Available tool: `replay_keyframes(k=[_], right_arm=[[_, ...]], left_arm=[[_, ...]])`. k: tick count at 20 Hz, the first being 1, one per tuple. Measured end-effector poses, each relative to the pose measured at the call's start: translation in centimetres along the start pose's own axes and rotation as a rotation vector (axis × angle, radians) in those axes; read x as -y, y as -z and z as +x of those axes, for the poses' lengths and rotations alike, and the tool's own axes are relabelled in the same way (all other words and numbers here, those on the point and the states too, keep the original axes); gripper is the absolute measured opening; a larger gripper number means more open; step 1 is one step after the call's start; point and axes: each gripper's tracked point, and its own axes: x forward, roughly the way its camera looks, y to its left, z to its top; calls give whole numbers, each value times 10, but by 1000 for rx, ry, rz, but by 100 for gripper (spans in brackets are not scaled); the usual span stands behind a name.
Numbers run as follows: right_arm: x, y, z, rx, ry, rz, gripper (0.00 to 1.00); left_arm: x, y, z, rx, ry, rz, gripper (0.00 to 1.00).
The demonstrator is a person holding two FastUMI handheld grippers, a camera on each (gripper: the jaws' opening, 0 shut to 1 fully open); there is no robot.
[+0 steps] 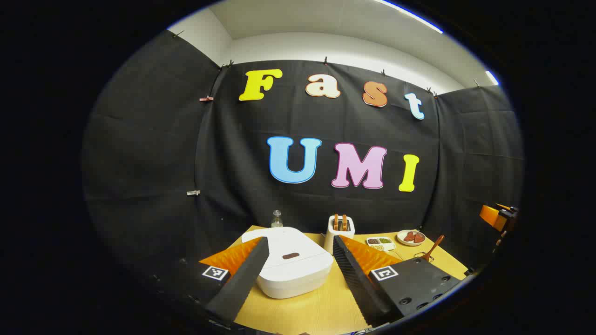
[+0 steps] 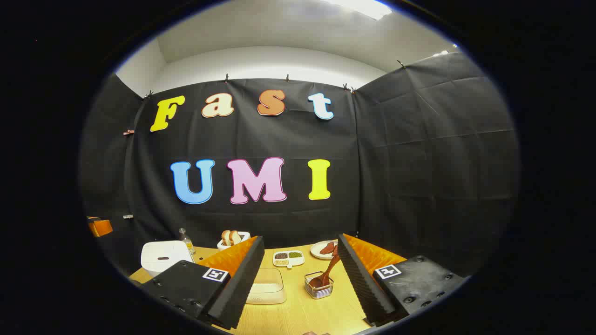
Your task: Close the left gripper, press the button to open the rice cooker; take a wooden spoon from the chopstick holder with the right hand, scoop a spoonful of rice and pour it into the rice cooker, then put the wooden spoon back into the chopstick holder.
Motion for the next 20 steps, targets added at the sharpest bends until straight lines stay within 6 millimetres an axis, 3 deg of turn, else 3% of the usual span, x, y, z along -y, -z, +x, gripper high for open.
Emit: replay_keyframes(k=[11, 20], right_arm=[[6, 14, 16, -50, 23, -7, 98], [26, 38, 58, -112, 51, 15, 98]], left_arm=[[6, 2, 30, -30, 21, -24, 96], [12, 6, 65, -66, -14, -24, 96]])
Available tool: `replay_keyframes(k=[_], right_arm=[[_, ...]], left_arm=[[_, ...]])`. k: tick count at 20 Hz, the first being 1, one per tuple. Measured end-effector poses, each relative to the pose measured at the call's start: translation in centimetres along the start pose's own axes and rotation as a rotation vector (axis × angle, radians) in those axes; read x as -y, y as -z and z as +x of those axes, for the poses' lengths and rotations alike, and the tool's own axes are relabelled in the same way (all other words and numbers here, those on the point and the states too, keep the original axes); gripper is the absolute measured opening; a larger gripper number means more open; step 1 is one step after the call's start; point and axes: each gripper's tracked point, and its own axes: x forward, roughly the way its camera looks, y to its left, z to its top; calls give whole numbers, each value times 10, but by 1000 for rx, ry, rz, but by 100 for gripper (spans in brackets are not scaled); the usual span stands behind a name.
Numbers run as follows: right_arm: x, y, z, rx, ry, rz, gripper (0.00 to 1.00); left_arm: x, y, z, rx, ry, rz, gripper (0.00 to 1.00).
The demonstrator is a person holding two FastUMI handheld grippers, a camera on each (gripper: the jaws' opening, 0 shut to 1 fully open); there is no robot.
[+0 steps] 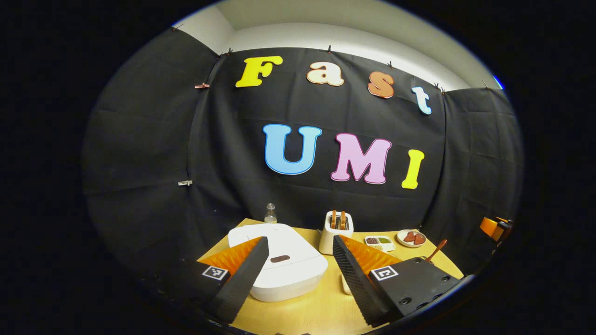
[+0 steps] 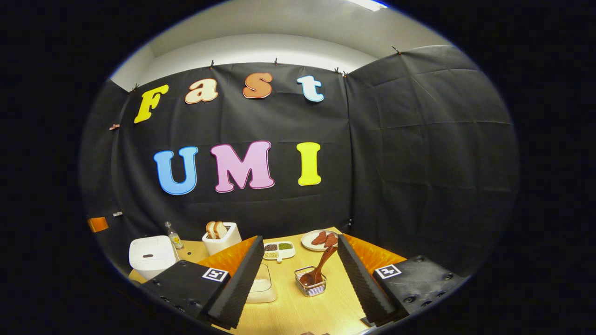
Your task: Close the left gripper, press the button to open the rice cooker; take a wooden spoon from the chopstick holder with the right hand, scoop a spoonful of rice and pour it into the rice cooker, then put the wooden spoon back into the chopstick holder.
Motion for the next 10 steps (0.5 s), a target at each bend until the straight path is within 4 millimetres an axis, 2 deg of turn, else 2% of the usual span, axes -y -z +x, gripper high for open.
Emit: replay_keyframes(k=[4, 10], right_arm=[[4, -4, 16, 2, 6, -8, 98], [-4, 8, 47, -15, -12, -24, 98]], left_arm=[[2, 4, 17, -16, 3, -13, 95], [-8, -2, 41, -33, -27, -3, 96]])
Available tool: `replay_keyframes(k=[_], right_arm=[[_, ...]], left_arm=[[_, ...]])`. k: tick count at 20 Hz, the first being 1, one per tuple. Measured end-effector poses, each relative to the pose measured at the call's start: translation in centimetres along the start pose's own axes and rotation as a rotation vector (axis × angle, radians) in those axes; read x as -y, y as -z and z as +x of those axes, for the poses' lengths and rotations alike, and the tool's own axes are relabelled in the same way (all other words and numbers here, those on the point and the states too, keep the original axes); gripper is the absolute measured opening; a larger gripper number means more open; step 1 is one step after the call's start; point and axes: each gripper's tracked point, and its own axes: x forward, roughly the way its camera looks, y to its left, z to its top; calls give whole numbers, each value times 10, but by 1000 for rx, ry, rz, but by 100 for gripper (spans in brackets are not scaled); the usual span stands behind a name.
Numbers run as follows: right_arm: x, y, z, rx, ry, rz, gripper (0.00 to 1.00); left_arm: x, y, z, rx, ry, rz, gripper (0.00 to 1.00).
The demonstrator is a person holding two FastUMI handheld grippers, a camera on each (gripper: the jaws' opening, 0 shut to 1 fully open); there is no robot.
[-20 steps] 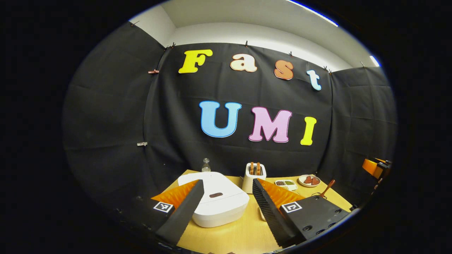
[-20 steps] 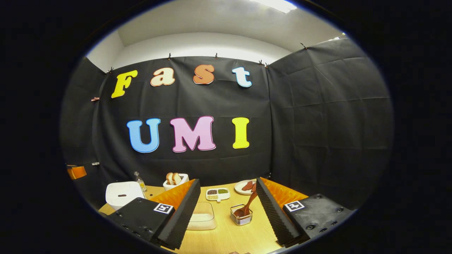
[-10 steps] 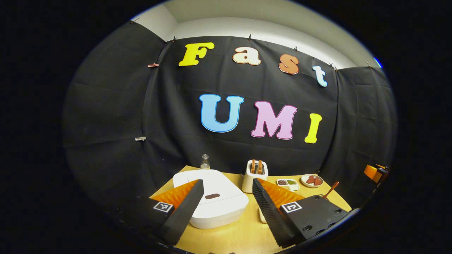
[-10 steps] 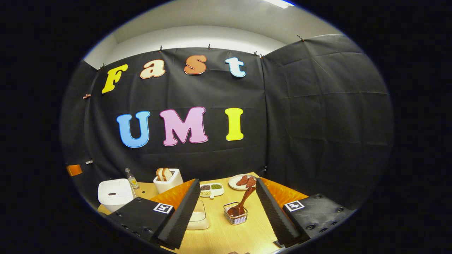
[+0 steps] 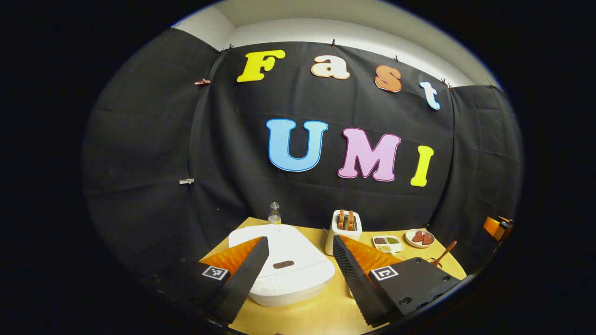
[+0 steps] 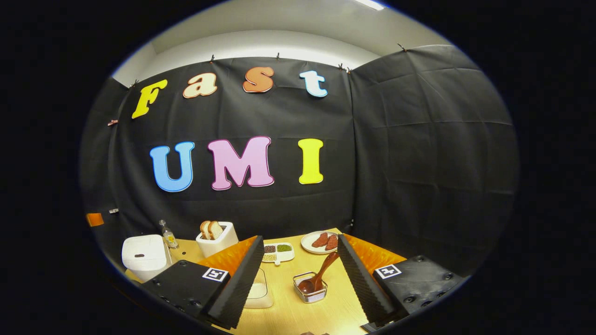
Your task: Close the left gripper, press the button to open the rice cooker; take a wooden spoon from the chopstick holder with the right hand, scoop a spoonful of rice and pour it into the rice cooker, then put the wooden spoon back into the chopstick holder.
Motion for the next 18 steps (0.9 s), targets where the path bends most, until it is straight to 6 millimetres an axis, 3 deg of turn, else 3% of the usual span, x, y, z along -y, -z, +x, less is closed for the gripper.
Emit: replay_keyframes(k=[2, 5, 8, 14, 16, 18], right_arm=[[-6, 3, 9, -9, -15, 4, 98], [-9, 6, 18, -12, -29, -3, 98], [-6, 13, 25, -21, -37, -27, 98], [17, 26, 39, -50, -20, -22, 98], [28, 29, 42, -55, -11, -18, 98], [33, 31, 45, -58, -19, -10, 98]], left_arm=[[7, 0, 9, -21, 43, 0, 96], [6, 10, 28, -86, 72, -2, 75], [1, 25, 51, -162, 63, -29, 46], [-19, 65, 92, -298, 2, -57, 9], [-26, 79, 101, -336, -41, -108, 12], [-23, 92, 110, -368, -49, -140, 8]])
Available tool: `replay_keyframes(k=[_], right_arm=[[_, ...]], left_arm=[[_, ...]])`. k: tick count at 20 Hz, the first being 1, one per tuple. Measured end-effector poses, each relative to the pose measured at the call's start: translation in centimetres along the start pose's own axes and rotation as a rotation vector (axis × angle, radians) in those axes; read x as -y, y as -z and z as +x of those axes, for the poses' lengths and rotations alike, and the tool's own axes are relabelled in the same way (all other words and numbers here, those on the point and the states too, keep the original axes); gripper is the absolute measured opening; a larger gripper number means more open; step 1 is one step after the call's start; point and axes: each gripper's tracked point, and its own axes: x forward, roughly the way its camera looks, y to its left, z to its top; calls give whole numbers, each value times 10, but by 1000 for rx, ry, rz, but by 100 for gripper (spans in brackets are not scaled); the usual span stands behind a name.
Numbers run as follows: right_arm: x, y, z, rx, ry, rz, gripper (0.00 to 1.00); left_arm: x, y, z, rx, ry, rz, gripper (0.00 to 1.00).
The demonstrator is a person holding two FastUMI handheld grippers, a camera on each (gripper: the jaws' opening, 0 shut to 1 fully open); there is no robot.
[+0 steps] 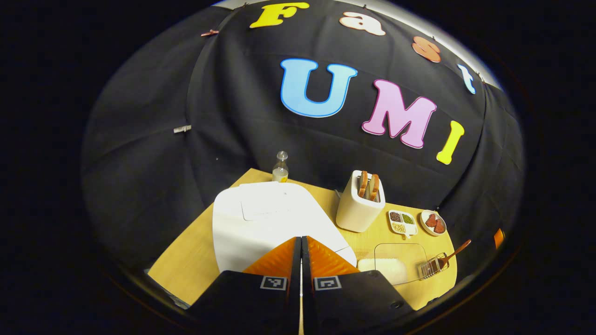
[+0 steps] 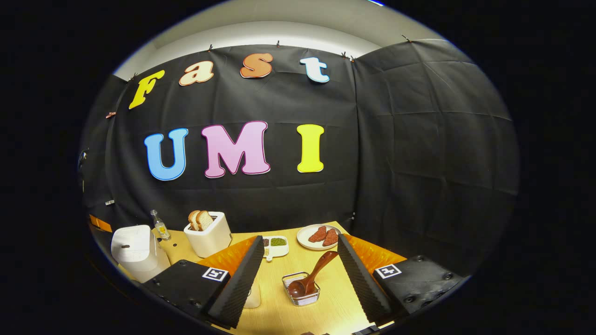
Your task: Close the left gripper, press the button to open the rice cooker; take a wooden spoon from the chopstick holder with the right hand, scoop a spoonful of rice and pour it into the rice cooker, then put the wooden spoon back into the chopstick holder.
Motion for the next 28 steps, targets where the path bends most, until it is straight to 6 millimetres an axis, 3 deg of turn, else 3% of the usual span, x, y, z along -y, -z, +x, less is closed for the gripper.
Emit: replay_keyframes(k=[4, 8, 11, 22, 24, 25, 28], right_arm=[[18, 9, 2, -7, 11, 3, 98], [35, 17, 4, -30, 42, 15, 99], [47, 22, 4, -41, 58, 27, 98], [51, 36, 2, -81, 29, 26, 98], [55, 36, 2, -82, 29, 29, 98], [56, 37, 3, -84, 30, 32, 98], [56, 39, 4, -90, 23, 32, 98]], left_arm=[[-10, 18, 31, -53, -31, 17, 7], [-13, 35, 47, -97, -50, 14, 7], [-14, 45, 50, -119, -56, 21, 7], [-14, 45, 60, -126, -119, 68, 8], [-12, 29, 52, -78, -124, 105, 8], [-10, 14, 46, -23, -132, 124, 5], [-6, -41, 14, 157, -161, 171, 8]])
